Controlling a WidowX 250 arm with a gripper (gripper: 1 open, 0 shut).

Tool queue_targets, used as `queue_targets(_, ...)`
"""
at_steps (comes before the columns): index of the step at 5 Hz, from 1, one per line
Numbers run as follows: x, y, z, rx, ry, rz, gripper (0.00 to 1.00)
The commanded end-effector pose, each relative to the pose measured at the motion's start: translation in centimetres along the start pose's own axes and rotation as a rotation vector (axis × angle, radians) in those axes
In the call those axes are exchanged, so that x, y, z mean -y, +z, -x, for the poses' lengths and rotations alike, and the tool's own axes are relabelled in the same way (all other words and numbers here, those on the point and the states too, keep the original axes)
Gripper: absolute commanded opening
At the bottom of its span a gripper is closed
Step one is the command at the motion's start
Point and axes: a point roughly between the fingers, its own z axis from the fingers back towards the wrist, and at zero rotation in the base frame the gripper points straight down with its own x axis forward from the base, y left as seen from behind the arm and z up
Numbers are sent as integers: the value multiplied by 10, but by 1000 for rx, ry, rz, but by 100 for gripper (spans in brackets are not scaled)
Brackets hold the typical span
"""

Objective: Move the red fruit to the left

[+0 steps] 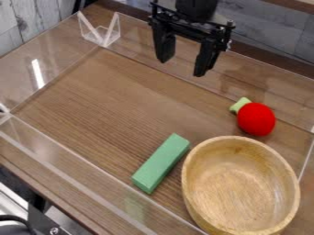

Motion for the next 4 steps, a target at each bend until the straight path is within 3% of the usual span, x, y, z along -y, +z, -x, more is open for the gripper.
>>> queue_targets(1,13,-12,-5,-19,45,13,100)
queue_targets(3,65,-25,-15,0,86,60,100)
queue_targets(4,89,-26,-23,15,156,82,100)
